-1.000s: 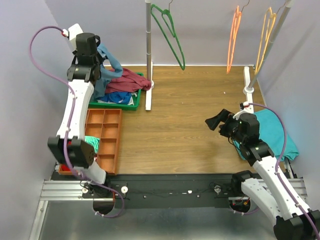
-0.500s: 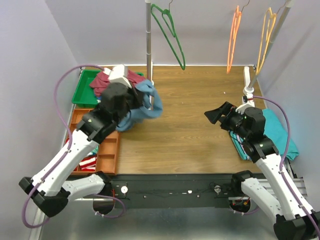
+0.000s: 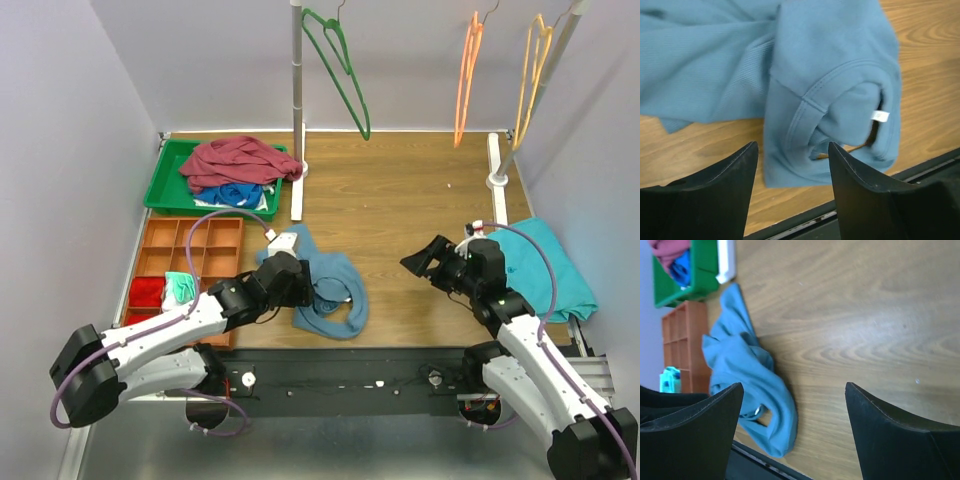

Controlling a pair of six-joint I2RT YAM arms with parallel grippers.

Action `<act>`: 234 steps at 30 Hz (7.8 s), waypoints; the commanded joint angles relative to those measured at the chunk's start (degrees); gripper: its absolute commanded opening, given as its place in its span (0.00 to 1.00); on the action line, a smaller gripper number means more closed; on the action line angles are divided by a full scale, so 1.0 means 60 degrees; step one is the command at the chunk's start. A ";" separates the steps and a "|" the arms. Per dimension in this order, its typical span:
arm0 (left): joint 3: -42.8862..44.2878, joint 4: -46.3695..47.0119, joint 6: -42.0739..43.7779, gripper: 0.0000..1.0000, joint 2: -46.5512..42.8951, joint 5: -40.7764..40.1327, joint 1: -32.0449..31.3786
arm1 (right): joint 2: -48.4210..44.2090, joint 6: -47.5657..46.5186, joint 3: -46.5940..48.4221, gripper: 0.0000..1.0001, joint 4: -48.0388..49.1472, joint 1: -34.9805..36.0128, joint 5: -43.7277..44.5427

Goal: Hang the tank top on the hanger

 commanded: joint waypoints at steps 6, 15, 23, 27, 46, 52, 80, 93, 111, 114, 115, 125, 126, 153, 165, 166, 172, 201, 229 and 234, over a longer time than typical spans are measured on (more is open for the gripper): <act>0.1368 0.1016 0.0483 0.51 0.1314 -0.0699 -0.1822 | 0.0203 0.0377 -0.0870 0.83 0.0661 0.0138 0.0008; 0.1690 0.2143 0.0029 0.49 0.3644 -0.0350 -0.2761 | 0.0334 0.0421 -0.1001 0.80 0.0748 0.0255 0.0111; 0.2189 0.2947 0.0058 0.55 0.5242 0.0589 -0.2790 | 0.0393 0.0508 -0.1060 0.80 0.0865 0.0432 0.0184; 0.2465 0.2483 0.0218 0.12 0.4892 0.0576 -0.2790 | 0.0510 0.0524 -0.0958 0.80 0.0997 0.0476 0.0155; 0.4781 -0.2718 0.0893 0.00 -0.0792 -0.2720 -0.1620 | 0.2545 0.1006 0.0609 0.72 0.2550 0.3607 0.1601; 0.5250 -0.3510 0.0849 0.00 -0.1188 -0.3379 -0.1267 | 0.3981 0.1153 0.1415 0.68 0.2800 0.5220 0.2949; 0.4884 -0.4023 0.0717 0.00 -0.1994 -0.3614 -0.0535 | 0.6328 0.2090 0.0670 0.47 0.4352 0.5398 0.3903; 0.4650 -0.3862 0.0732 0.00 -0.2038 -0.3541 -0.0461 | 0.6133 0.1607 0.0419 0.49 0.4615 0.5617 0.3421; 0.5103 -0.2869 0.1448 0.00 -0.1686 -0.3336 -0.0169 | 0.6299 0.1183 0.2321 0.01 0.3305 0.5676 0.4635; 0.5718 -0.2021 0.1844 0.00 -0.1628 -0.3438 -0.0110 | 0.5058 0.0788 0.3227 0.01 0.1520 0.5676 0.5701; 0.6053 -0.1799 0.2121 0.00 -0.1613 -0.3409 -0.0095 | 0.4704 0.0642 0.3565 0.01 0.1119 0.5676 0.5924; 0.9305 -0.0420 0.3514 0.00 -0.0267 -0.3336 -0.0080 | 0.3849 -0.1277 0.8893 0.01 -0.2429 0.5676 0.8767; 0.9569 -0.0303 0.3762 0.00 -0.0179 -0.3336 -0.0066 | 0.3923 -0.1525 0.9263 0.01 -0.2677 0.5676 0.8957; 0.0946 0.1761 0.0044 0.05 -0.1758 -0.0378 0.0286 | 0.2768 0.0156 0.3793 0.21 -0.1189 0.5676 0.7143; 0.1733 -0.0415 0.0335 0.74 -0.2682 -0.0626 0.0300 | 0.2781 -0.1306 0.5735 0.66 -0.2429 0.5661 0.6559; 0.2054 -0.0535 0.0438 0.74 -0.2697 -0.0510 0.0300 | 0.2752 -0.1351 0.5969 0.67 -0.2488 0.5676 0.6513; 0.3036 -0.1429 0.0994 0.74 -0.2566 -0.0274 0.0300 | 0.3468 -0.2244 0.8516 0.66 -0.2620 0.5661 0.6907; 0.3302 -0.2060 0.1420 0.74 -0.2785 -0.0611 0.0300 | 0.9358 -0.6715 1.5053 0.65 -0.1434 0.3802 0.5549; 0.2994 -0.1870 0.1464 0.74 -0.2683 -0.0743 0.0300 | 1.0706 -0.6435 1.5887 0.06 -0.1785 0.3303 0.4636; 0.3185 -0.1913 0.1494 0.73 -0.2624 -0.0758 0.0300 | 1.0545 -0.6464 1.5947 0.01 -0.1713 0.3303 0.4784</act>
